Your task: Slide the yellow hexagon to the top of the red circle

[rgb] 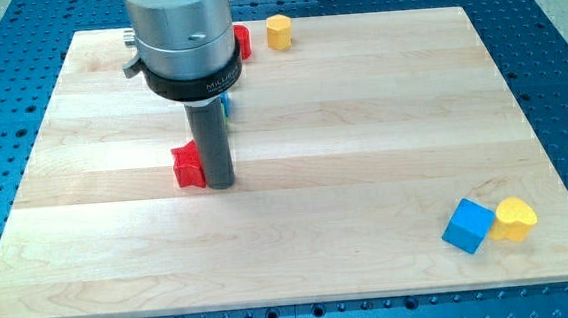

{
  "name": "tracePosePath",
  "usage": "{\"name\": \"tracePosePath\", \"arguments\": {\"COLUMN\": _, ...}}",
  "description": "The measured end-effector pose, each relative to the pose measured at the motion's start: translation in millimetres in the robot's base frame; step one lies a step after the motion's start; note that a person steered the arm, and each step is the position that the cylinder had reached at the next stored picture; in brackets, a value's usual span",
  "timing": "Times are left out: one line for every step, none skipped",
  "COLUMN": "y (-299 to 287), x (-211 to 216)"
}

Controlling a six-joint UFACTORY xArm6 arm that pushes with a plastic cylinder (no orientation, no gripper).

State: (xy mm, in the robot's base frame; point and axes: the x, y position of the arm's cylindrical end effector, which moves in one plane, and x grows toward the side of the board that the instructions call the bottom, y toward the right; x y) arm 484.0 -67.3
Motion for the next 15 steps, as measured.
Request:
{"name": "tracePosePath", "arguments": {"y": 55, "x": -41}}
{"name": "tracePosePath", "arguments": {"y": 129, "x": -122}}
{"name": "tracePosePath", "arguments": {"y": 137, "x": -187}}
{"name": "tracePosePath", "arguments": {"y": 124, "x": -223}}
{"name": "tracePosePath", "arguments": {"y": 110, "x": -244}}
{"name": "tracePosePath", "arguments": {"y": 67, "x": -263}}
{"name": "tracePosePath", "arguments": {"y": 39, "x": -262}}
{"name": "tracePosePath", "arguments": {"y": 99, "x": -240}}
{"name": "tracePosePath", "arguments": {"y": 55, "x": -217}}
{"name": "tracePosePath", "arguments": {"y": 46, "x": -235}}
{"name": "tracePosePath", "arguments": {"y": 46, "x": -239}}
{"name": "tracePosePath", "arguments": {"y": 46, "x": -215}}
{"name": "tracePosePath", "arguments": {"y": 46, "x": -174}}
{"name": "tracePosePath", "arguments": {"y": 43, "x": -146}}
{"name": "tracePosePath", "arguments": {"y": 41, "x": -131}}
